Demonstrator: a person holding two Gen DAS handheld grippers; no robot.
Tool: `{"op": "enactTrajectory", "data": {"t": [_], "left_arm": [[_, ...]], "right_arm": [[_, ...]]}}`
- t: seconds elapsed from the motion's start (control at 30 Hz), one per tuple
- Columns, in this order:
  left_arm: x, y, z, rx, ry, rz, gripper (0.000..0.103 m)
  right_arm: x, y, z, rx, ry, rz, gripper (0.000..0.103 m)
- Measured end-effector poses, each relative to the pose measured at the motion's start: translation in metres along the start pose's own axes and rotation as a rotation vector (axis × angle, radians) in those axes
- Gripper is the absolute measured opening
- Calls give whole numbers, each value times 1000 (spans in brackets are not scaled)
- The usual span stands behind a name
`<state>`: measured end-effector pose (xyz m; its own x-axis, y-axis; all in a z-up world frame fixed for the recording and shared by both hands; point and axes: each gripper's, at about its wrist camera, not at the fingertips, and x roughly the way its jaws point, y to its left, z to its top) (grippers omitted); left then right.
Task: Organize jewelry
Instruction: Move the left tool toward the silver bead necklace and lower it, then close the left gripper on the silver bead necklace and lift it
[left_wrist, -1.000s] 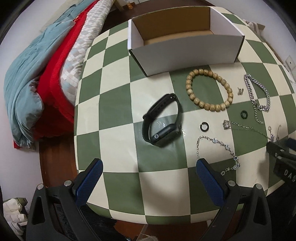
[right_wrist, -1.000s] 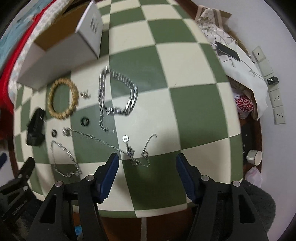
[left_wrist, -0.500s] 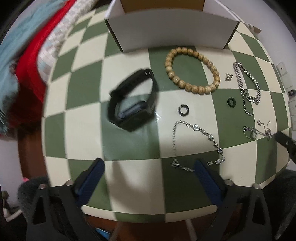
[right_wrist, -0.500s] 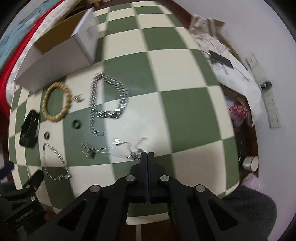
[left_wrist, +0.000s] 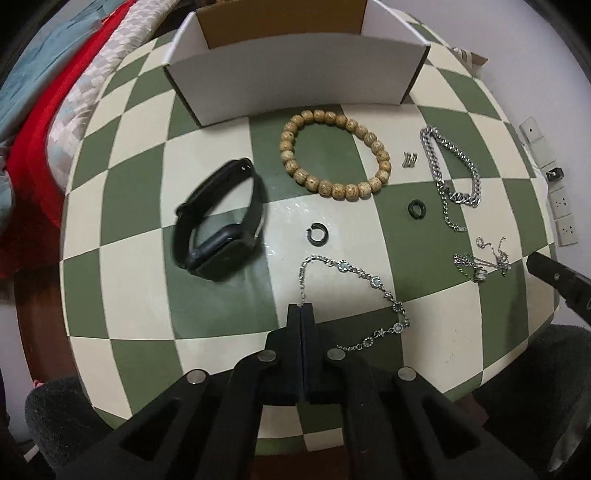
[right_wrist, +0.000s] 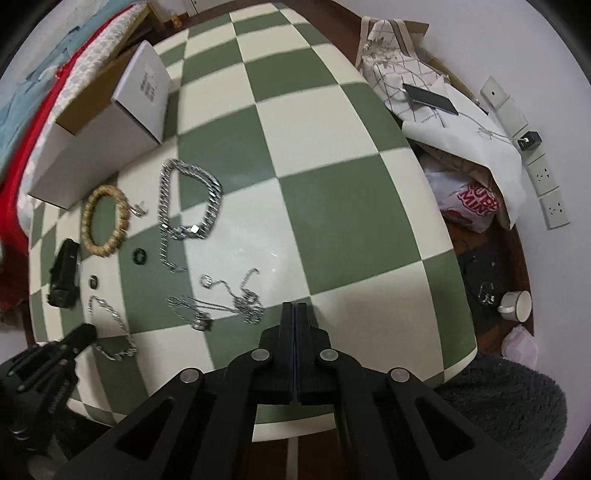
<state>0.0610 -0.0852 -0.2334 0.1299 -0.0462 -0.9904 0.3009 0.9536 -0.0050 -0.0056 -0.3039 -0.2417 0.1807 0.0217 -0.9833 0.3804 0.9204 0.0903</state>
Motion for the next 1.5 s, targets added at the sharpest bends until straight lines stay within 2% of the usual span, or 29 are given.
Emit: {"op": "enactTrajectory", "data": {"t": [0.2,0.23,0.3,0.4,0.43,0.47,0.6,0.73,0.8,0.83,0.87,0.97,1.17,1.23,1.3,1.33,1.4,1.43,1.5], "left_arm": [[-29,18,-1,-36,-55,-41,0],[-29,23,1,-45,-57,-60,0],[-29,34,2,-90,-47,-163,1],[-20,42,3,-136,-10,-210,18],[-15,41,2,-143,2,-215,38],[-12,36,-4,-154,3,-215,47],[-3,17,-17,-104,22,-170,47],[-3,2,-15,-34,-22,-81,47],[-5,-9,-18,30,-56,-12,32],[-8,-13,-20,53,-75,-24,5],[-9,-16,-22,75,-81,-21,0],[-10,-15,-28,105,-82,-6,0],[-8,19,-23,17,-60,-13,0],[-18,29,-23,-8,-78,-56,0],[-27,32,-25,10,-122,-127,0],[-31,26,-25,50,-137,-144,2],[-33,10,-27,157,-138,-110,6],[-31,7,-29,187,-134,-107,12],[-25,-13,-27,242,-124,-98,34]], "right_arm": [[-27,8,3,-5,-49,50,0],[-32,9,4,-2,-59,61,0],[-42,10,6,0,-75,76,0],[-47,9,11,-4,-88,79,0],[-47,8,12,-5,-89,76,0],[-46,8,13,-3,-87,76,0],[-37,5,11,11,-67,73,0],[-28,2,6,12,-46,64,0],[-25,2,5,14,-42,60,0],[-23,1,4,15,-40,59,0],[-23,2,4,15,-39,58,0],[-23,4,4,10,-43,51,0],[-30,6,5,6,-65,53,0],[-32,6,6,10,-71,59,0],[-34,4,6,13,-77,63,0],[-34,4,6,16,-77,66,0],[-34,2,7,21,-75,71,0],[-34,1,6,25,-74,71,0],[-33,0,6,30,-70,75,0]]}}
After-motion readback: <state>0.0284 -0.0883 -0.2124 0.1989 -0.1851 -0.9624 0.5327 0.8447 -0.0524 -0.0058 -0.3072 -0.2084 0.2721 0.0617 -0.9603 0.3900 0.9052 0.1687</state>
